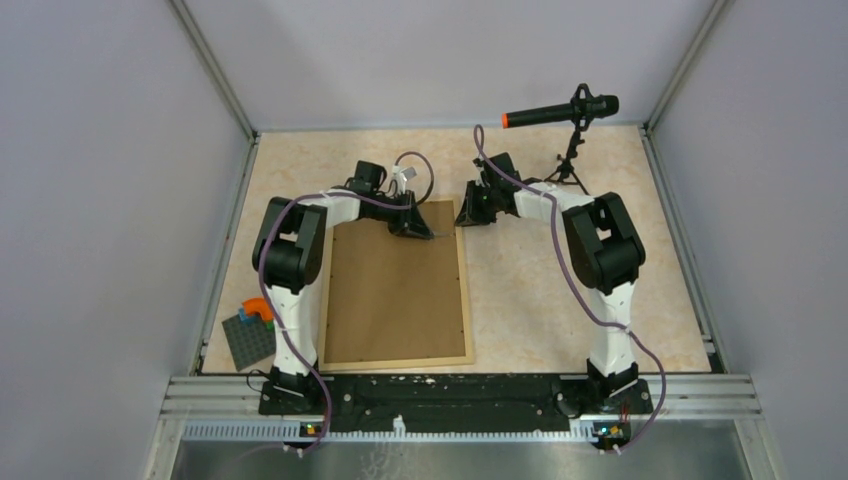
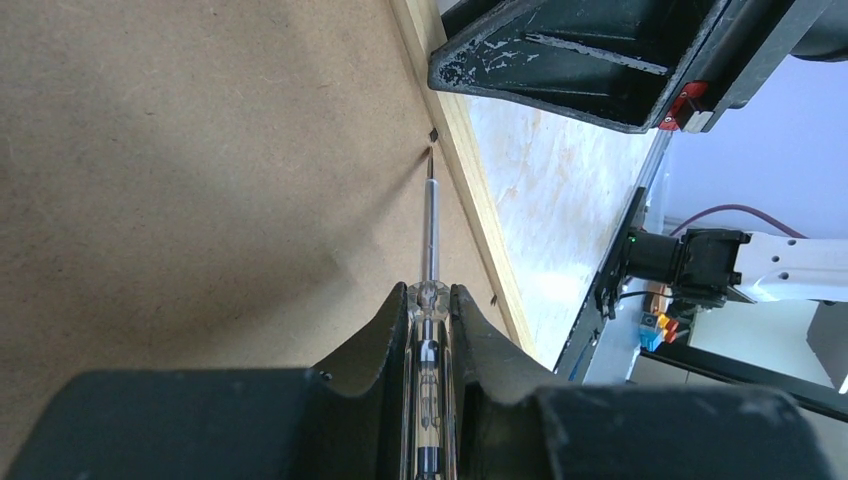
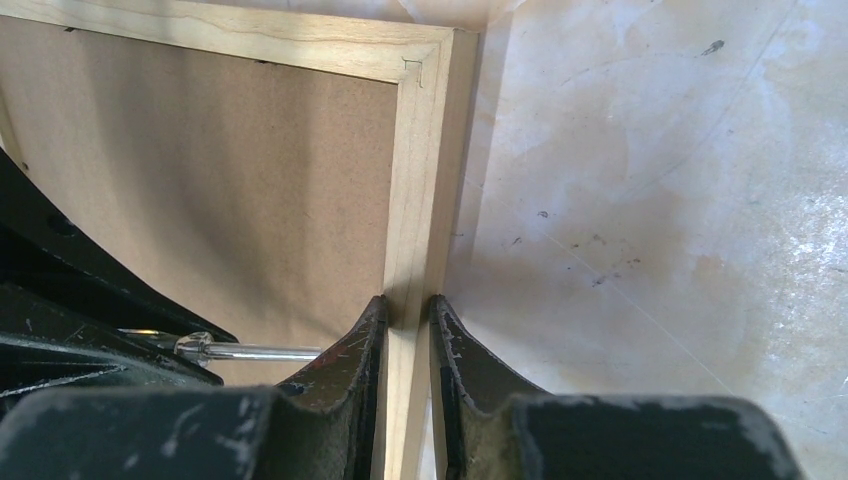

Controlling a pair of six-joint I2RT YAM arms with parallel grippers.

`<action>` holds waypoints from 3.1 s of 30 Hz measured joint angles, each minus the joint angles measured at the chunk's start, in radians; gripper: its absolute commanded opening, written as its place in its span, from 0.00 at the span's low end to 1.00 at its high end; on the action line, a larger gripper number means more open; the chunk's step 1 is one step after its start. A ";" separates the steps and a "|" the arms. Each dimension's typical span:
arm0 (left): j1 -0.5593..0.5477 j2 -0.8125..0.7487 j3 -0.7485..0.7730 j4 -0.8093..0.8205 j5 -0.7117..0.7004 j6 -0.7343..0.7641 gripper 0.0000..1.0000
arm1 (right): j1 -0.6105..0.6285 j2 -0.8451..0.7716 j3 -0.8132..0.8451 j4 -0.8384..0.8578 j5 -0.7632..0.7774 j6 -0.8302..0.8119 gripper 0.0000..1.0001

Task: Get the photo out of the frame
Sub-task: Release the photo frame item from the photo frame.

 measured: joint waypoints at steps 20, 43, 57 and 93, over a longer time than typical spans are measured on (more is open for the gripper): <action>0.012 0.069 0.035 0.015 0.082 -0.106 0.00 | 0.000 0.000 -0.003 0.003 0.002 0.014 0.00; -0.111 0.020 0.156 -0.100 -0.174 -0.079 0.00 | 0.013 -0.014 -0.018 0.028 0.140 0.067 0.00; -0.166 -0.027 0.188 -0.187 -0.340 0.013 0.00 | 0.009 -0.013 0.000 0.009 0.134 0.037 0.27; 0.051 -0.135 0.014 -0.193 -0.200 0.088 0.00 | 0.114 -0.007 0.107 -0.262 0.296 -0.158 0.35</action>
